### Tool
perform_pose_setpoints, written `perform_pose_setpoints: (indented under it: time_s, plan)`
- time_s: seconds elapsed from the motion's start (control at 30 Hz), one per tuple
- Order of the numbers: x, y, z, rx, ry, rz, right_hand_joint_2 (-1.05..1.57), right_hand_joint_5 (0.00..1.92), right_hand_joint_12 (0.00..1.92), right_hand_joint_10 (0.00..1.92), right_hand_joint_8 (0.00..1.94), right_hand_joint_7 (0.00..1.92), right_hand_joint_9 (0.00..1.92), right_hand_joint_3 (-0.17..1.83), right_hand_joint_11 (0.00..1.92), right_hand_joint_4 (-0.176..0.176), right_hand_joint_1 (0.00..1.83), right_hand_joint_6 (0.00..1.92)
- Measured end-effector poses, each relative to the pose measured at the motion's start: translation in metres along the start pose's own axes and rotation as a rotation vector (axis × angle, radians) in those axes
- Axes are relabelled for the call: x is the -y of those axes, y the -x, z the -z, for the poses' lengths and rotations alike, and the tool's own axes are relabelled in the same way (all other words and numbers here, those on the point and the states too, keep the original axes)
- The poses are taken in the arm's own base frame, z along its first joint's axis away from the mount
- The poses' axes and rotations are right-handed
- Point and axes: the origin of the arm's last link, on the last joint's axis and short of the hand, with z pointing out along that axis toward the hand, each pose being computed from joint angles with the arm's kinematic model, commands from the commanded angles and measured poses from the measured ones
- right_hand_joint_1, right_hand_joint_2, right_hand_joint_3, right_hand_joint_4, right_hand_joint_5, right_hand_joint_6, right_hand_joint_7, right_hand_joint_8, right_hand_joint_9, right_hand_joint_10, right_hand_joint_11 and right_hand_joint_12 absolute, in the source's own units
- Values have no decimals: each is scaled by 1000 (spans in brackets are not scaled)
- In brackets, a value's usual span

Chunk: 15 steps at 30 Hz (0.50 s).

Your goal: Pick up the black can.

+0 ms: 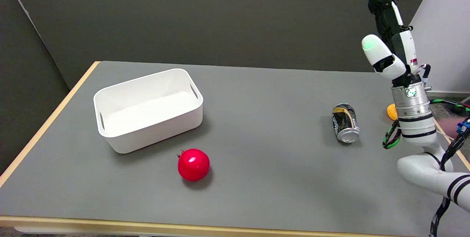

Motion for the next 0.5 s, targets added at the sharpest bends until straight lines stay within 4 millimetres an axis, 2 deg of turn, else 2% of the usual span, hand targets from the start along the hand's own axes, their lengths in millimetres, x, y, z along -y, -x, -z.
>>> perform_pose_setpoints:
  time_s: [0.23, 0.43, 0.5]
  plan:
    - [-2, -4, -1, 43, 37, 61, 678, 128, 359, 360, 274, 138, -1, 757, -1, -50, 389, 311]
    - [-8, -16, 6, 96, 125, 174, 677, 124, 383, 326, 280, 129, -1, 748, -1, -76, 387, 312]
    - [-11, -21, 11, 118, 171, 221, 677, 110, 384, 298, 281, 112, -1, 742, -1, -94, 385, 308]
